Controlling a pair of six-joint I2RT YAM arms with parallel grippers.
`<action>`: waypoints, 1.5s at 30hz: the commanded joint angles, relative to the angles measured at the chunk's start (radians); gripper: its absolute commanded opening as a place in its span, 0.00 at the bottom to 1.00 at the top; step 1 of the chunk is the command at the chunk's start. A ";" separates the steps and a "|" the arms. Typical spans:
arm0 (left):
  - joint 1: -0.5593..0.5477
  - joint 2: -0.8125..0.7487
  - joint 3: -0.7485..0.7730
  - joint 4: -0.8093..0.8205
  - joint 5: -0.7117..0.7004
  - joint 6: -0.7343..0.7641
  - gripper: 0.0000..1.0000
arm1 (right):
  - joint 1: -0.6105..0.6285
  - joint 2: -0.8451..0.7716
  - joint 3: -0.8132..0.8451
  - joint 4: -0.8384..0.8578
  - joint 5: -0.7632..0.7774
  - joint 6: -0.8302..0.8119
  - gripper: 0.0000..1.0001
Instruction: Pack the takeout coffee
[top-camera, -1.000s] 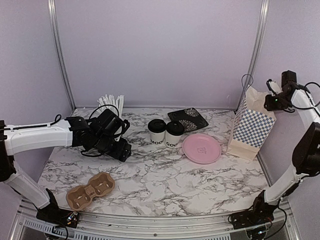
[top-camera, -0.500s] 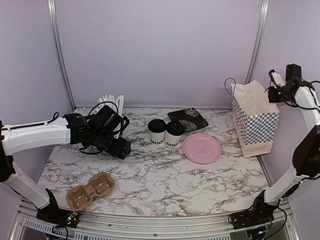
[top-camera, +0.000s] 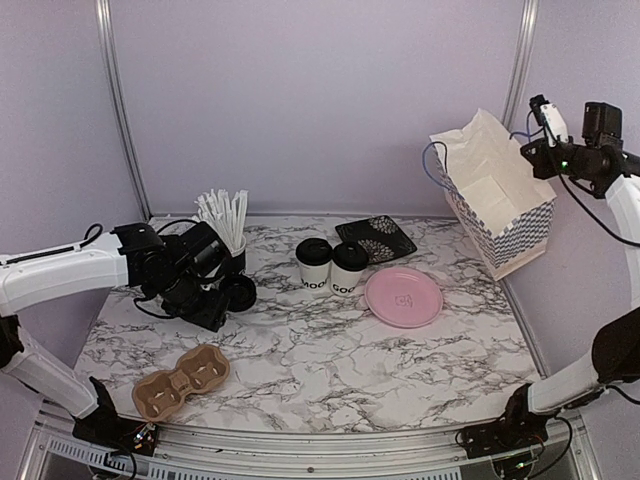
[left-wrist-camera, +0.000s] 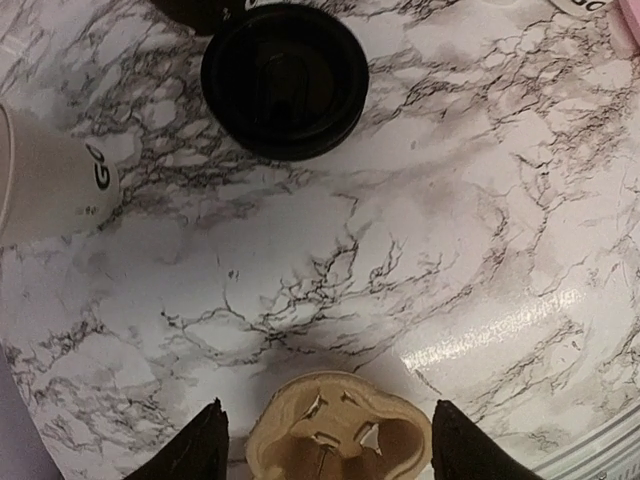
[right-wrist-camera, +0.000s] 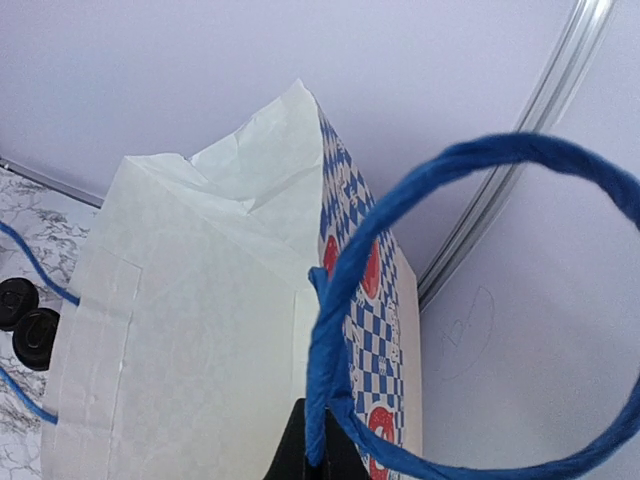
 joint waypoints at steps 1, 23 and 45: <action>0.006 -0.087 -0.118 -0.133 0.066 -0.137 0.62 | 0.005 -0.072 0.051 0.044 -0.165 -0.031 0.00; 0.001 0.183 -0.129 0.116 0.186 0.087 0.00 | 0.038 -0.126 0.161 -0.141 -0.501 -0.102 0.00; 0.115 0.038 -0.101 0.137 0.249 0.222 0.48 | 0.038 -0.157 0.015 -0.128 -0.475 -0.152 0.00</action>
